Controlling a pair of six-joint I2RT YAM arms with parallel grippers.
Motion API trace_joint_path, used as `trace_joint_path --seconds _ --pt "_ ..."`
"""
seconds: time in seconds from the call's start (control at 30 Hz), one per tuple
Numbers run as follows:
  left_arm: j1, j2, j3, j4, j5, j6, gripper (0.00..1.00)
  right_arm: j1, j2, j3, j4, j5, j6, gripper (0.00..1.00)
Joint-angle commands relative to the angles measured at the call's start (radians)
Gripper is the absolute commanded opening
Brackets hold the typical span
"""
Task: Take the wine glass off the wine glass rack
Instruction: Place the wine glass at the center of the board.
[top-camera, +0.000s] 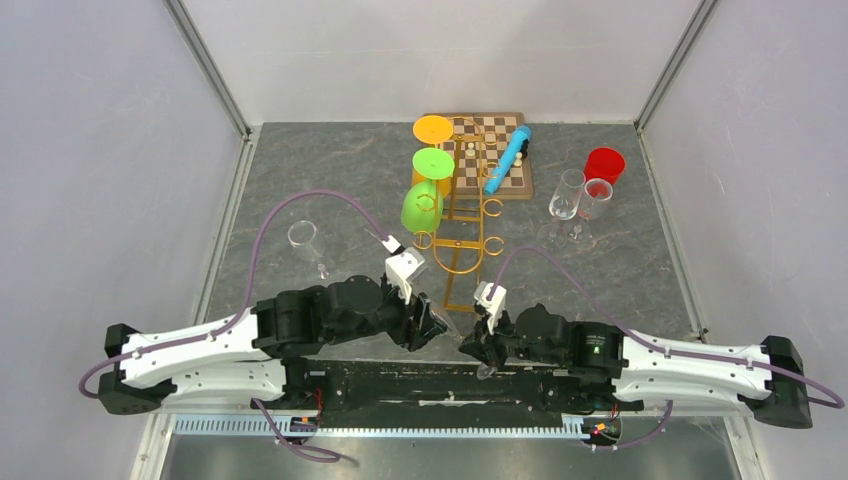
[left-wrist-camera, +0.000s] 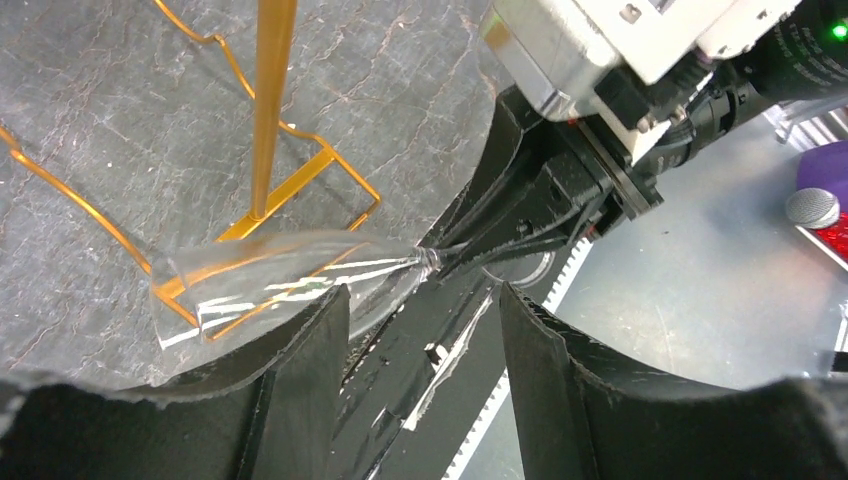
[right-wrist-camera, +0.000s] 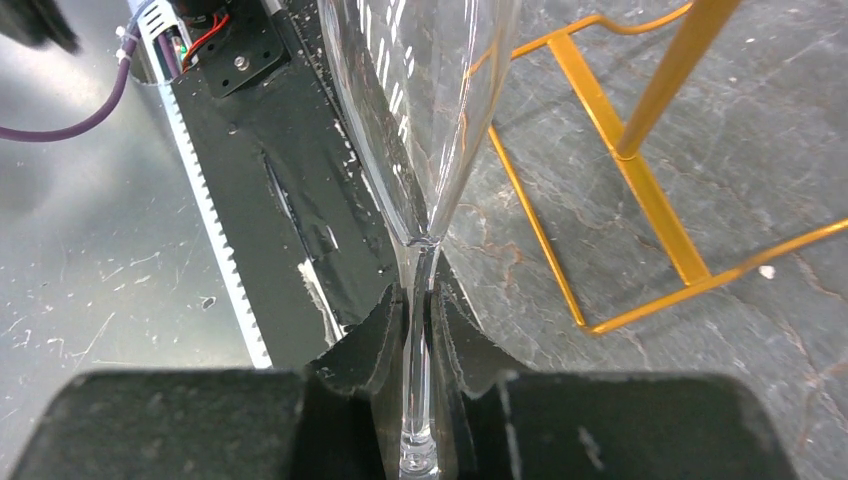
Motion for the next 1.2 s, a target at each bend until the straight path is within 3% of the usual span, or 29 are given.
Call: trace_joint_path --seconds 0.0,0.23,0.53,0.77,1.17 --pt "0.006 -0.079 0.006 0.006 0.021 -0.028 0.63 0.005 -0.054 0.063 -0.016 0.073 -0.054 0.00" --pt "0.006 -0.195 -0.012 -0.069 -0.056 -0.089 0.63 0.005 -0.082 0.087 -0.086 0.097 -0.129 0.00" --pt "0.011 -0.223 -0.016 -0.131 -0.168 -0.177 0.63 0.005 -0.092 0.113 -0.117 0.063 -0.252 0.00" --pt "0.091 -0.237 -0.022 -0.170 -0.175 -0.227 0.64 0.005 -0.125 0.119 -0.129 0.027 -0.357 0.00" --pt "0.329 -0.240 -0.076 -0.120 0.092 -0.214 0.58 0.005 -0.166 0.122 -0.125 0.046 -0.442 0.00"
